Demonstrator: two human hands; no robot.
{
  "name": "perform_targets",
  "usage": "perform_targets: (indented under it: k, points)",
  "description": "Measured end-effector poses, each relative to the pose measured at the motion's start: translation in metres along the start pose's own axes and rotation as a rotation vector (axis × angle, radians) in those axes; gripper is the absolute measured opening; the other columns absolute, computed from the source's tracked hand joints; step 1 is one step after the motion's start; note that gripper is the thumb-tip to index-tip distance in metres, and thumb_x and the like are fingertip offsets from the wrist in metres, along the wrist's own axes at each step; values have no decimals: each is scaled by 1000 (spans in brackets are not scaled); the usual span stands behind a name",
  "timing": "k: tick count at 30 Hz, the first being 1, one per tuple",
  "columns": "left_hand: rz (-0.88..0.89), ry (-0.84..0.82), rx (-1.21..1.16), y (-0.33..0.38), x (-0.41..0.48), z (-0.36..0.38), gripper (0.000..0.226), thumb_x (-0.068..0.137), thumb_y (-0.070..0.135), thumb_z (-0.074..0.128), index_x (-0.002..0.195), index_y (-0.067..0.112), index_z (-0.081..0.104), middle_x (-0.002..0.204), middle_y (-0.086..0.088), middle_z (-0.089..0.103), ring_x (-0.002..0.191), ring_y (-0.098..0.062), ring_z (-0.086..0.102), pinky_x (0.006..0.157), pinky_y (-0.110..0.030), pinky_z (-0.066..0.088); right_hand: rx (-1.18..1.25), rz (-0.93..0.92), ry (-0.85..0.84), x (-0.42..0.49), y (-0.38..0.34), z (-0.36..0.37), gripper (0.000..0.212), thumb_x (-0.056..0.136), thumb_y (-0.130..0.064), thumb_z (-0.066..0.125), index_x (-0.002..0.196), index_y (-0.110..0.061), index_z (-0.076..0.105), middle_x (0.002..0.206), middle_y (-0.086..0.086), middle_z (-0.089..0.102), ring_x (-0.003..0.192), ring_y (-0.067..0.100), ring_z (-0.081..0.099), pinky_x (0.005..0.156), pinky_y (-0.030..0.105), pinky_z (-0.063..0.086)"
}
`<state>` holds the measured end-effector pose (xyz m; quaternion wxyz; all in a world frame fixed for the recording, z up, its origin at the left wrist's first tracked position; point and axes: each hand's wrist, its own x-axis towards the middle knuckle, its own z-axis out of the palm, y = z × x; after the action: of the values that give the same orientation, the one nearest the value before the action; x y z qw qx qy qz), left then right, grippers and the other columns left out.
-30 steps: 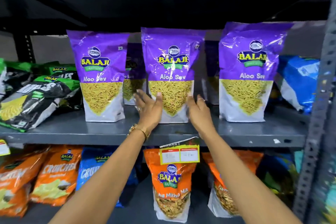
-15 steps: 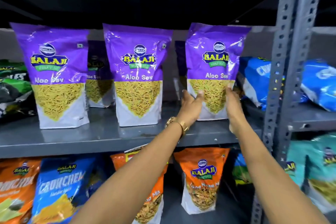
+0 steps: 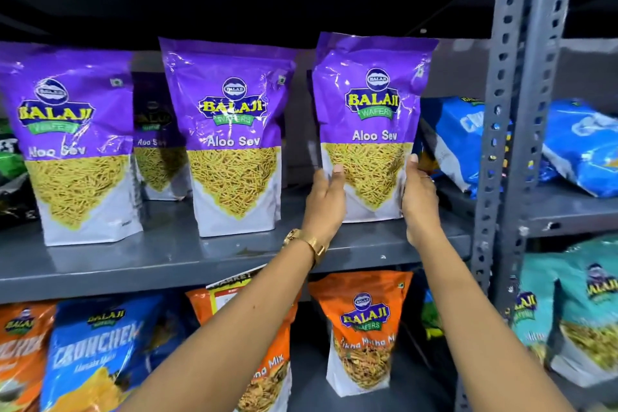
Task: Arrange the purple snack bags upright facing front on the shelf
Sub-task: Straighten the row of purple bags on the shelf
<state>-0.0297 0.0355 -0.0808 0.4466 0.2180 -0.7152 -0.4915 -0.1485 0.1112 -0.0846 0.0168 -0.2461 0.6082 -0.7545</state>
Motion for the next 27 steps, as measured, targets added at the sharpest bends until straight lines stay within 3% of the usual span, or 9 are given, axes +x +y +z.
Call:
perform_targets:
  k: [4, 7, 10, 12, 15, 18, 22, 25, 27]
  points:
    - [56, -23, 68, 3, -8, 9, 44, 97, 47, 35, 121, 13, 50, 105, 3, 56, 114, -23, 53, 84, -27, 32, 23, -6, 27, 2, 3, 0, 59, 93, -60, 33, 129, -18, 53, 133, 6, 55, 129, 27, 46, 110, 41, 36]
    - [60, -6, 73, 2, -11, 8, 38, 98, 43, 36, 115, 14, 54, 104, 5, 53, 111, -16, 52, 81, -21, 28, 13, 3, -10, 2, 5, -1, 61, 92, -61, 34, 135, -19, 47, 138, 7, 53, 131, 26, 45, 109, 40, 36]
    - [12, 17, 110, 0, -11, 8, 25, 98, 43, 36, 77, 33, 43, 124, -10, 59, 124, -26, 49, 82, -21, 26, -14, -13, -66, 2, 5, -2, 61, 92, -64, 31, 134, -21, 45, 136, 6, 54, 126, 25, 50, 98, 34, 38]
    - [20, 42, 127, -1, -9, 8, 32, 98, 43, 37, 67, 34, 34, 104, 1, 59, 115, -23, 53, 80, -22, 27, -44, -21, -101, 1, 5, -2, 60, 92, -64, 28, 131, -22, 44, 135, 8, 55, 122, 26, 50, 94, 34, 37]
    - [38, 63, 119, -2, -8, 9, 35, 97, 41, 39, 65, 26, 33, 73, 10, 44, 87, -19, 46, 68, -29, 32, -95, -38, -112, 1, 5, -1, 59, 93, -65, 23, 130, -23, 42, 136, 10, 54, 121, 28, 48, 91, 32, 31]
    - [52, 86, 112, -4, -7, 11, 36, 97, 38, 40, 68, 18, 34, 68, 4, 42, 80, -23, 43, 68, -34, 31, -106, -57, -103, 1, 5, 0, 58, 93, -64, 21, 126, -23, 43, 126, 10, 57, 112, 27, 50, 88, 32, 31]
    - [50, 91, 130, -1, -10, 11, 35, 97, 38, 39, 68, 19, 32, 72, 4, 43, 93, -30, 49, 73, -33, 30, -123, -54, -86, 2, 5, 0, 59, 94, -63, 21, 127, -21, 44, 130, 14, 57, 120, 31, 50, 88, 33, 32]
    - [38, 48, 152, 1, -11, 10, 31, 98, 37, 39, 78, 13, 36, 80, -2, 50, 110, -37, 52, 78, -34, 36, -123, -71, -83, 1, 5, 1, 57, 94, -62, 21, 124, -19, 44, 116, 9, 57, 108, 25, 49, 87, 31, 31]
    - [23, 9, 179, 0, -10, 10, 39, 98, 39, 38, 98, 1, 45, 109, -17, 60, 120, -40, 49, 93, -40, 42, -134, -83, -81, 0, 4, 2, 57, 95, -61, 22, 123, -18, 43, 110, 5, 54, 103, 23, 47, 86, 31, 31]
